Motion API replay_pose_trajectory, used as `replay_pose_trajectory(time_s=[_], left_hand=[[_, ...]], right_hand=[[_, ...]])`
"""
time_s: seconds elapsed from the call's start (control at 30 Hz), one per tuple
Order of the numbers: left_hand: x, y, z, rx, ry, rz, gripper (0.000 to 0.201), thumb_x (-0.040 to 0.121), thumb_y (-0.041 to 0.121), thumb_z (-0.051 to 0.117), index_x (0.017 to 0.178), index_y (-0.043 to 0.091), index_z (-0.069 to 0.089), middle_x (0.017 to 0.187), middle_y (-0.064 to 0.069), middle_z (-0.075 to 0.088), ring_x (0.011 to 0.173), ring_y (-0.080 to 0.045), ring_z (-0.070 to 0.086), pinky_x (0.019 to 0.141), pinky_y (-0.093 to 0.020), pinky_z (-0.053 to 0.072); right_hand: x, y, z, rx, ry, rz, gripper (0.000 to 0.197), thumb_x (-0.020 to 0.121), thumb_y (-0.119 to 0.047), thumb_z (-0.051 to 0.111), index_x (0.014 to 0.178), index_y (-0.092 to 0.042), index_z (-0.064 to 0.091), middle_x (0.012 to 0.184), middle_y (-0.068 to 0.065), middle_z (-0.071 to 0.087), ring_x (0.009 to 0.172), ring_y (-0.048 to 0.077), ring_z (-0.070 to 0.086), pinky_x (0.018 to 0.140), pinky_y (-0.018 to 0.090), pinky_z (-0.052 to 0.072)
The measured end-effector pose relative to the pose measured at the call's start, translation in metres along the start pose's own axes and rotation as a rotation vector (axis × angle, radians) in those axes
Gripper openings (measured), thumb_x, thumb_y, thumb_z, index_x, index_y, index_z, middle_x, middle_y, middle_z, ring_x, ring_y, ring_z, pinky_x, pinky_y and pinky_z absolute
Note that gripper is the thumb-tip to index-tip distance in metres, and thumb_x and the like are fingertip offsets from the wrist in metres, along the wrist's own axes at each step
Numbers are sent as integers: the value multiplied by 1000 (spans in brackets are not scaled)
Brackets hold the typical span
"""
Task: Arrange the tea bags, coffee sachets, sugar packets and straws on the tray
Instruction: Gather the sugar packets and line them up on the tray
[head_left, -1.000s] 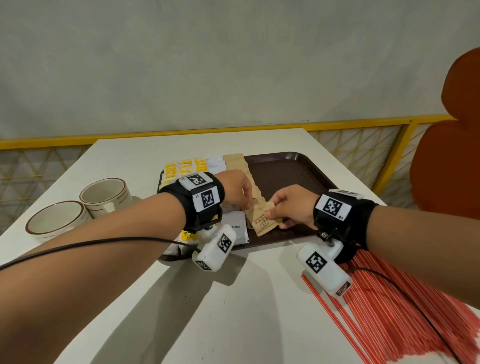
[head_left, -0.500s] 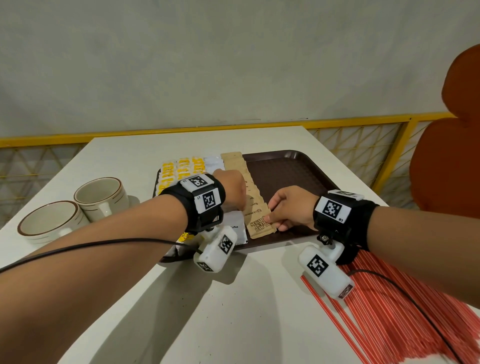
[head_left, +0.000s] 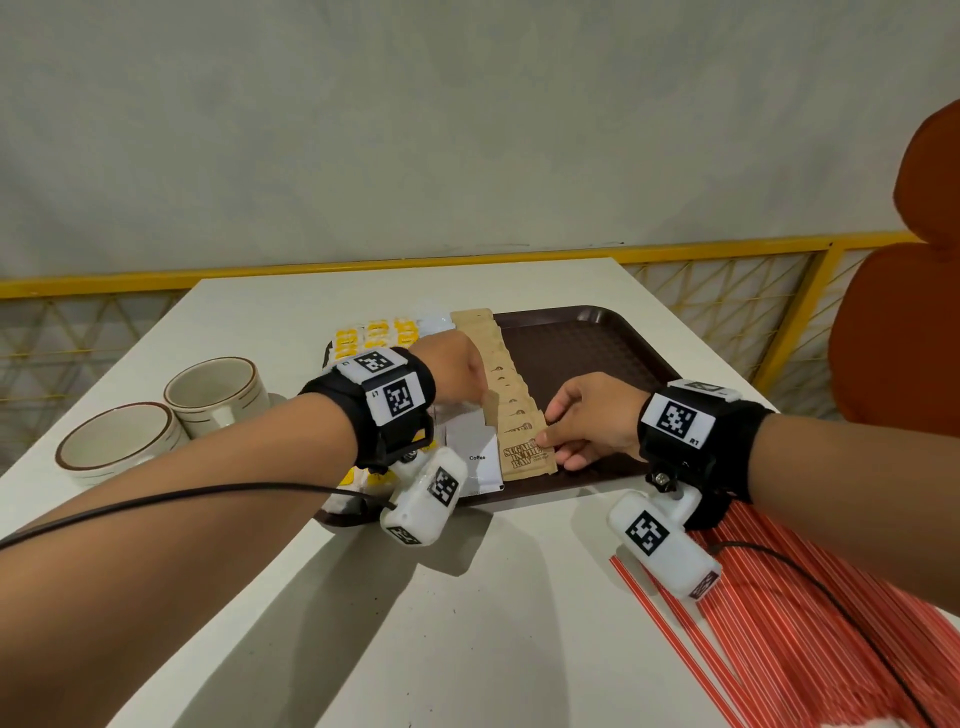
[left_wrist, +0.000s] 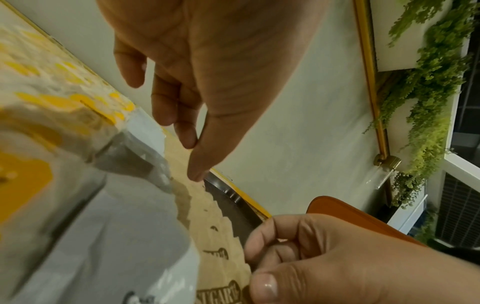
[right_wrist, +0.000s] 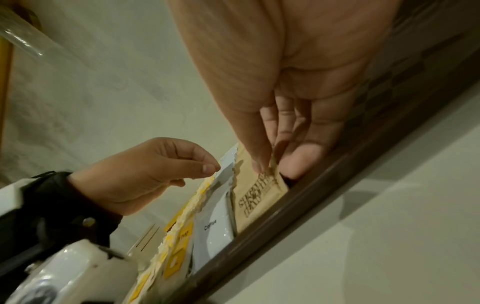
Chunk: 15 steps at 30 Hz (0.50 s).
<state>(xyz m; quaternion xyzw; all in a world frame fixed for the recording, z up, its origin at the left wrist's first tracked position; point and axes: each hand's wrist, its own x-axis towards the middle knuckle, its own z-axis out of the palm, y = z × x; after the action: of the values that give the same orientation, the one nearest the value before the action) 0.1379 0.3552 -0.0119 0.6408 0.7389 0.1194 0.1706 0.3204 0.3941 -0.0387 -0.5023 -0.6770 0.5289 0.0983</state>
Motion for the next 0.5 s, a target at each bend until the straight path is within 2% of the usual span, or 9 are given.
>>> replay_pose_trajectory(time_s=[0.13, 0.2, 0.3, 0.33, 0.4, 0.47, 0.5], left_hand=[[-7, -8, -11, -54, 24, -3, 8, 85, 15, 65, 82, 13, 72, 95, -2, 71, 83, -13, 59, 76, -26, 49], [-11, -13, -16, -93, 55, -12, 11, 87, 14, 62, 89, 11, 73, 96, -2, 68, 86, -13, 57, 77, -27, 47], [-19, -24, -24, -219, 148, -56, 17, 94, 13, 53, 99, 13, 69, 101, 0, 62, 92, -13, 53, 79, -25, 39], [-21, -29, -26, -296, 191, -78, 18, 95, 14, 51, 103, 15, 67, 108, -2, 61, 96, -14, 53, 80, -25, 39], [-29, -37, -27, -455, 270, -133, 26, 98, 21, 46, 118, 13, 61, 124, -5, 58, 109, -19, 53, 88, -28, 40], [-41, -42, -25, -603, 327, -189, 39, 101, 30, 39, 134, 13, 49, 140, -6, 47, 126, -23, 44, 98, -29, 33], [-47, -44, -22, -678, 336, -222, 44, 102, 35, 36, 140, 14, 42, 146, -4, 41, 133, -23, 39, 100, -29, 30]], right_hand=[[-8, -2, -3, -27, -25, 34, 23, 82, -5, 72, 89, -8, 50, 75, 14, 63, 54, 15, 58, 50, 25, 55], [-12, -3, -6, -40, -35, 37, 15, 86, -7, 68, 85, -7, 53, 74, 12, 61, 57, 15, 57, 52, 25, 54], [-8, -4, -9, 13, 92, -27, 5, 91, -3, 59, 86, -5, 59, 86, 12, 59, 74, 17, 60, 70, 29, 58], [-5, -3, -7, 50, 150, -55, 5, 92, -2, 57, 93, -5, 61, 95, 13, 60, 84, 18, 60, 79, 31, 57], [-1, -2, 2, 106, 215, -83, 25, 93, -7, 56, 118, -4, 59, 119, 13, 58, 108, 21, 57, 96, 34, 50], [-2, -2, 15, 101, 194, -77, 46, 96, -15, 54, 140, -6, 44, 140, 11, 48, 127, 22, 46, 108, 33, 38], [-3, -3, 21, 87, 169, -80, 51, 98, -18, 51, 145, -7, 35, 147, 8, 40, 133, 22, 41, 109, 29, 32]])
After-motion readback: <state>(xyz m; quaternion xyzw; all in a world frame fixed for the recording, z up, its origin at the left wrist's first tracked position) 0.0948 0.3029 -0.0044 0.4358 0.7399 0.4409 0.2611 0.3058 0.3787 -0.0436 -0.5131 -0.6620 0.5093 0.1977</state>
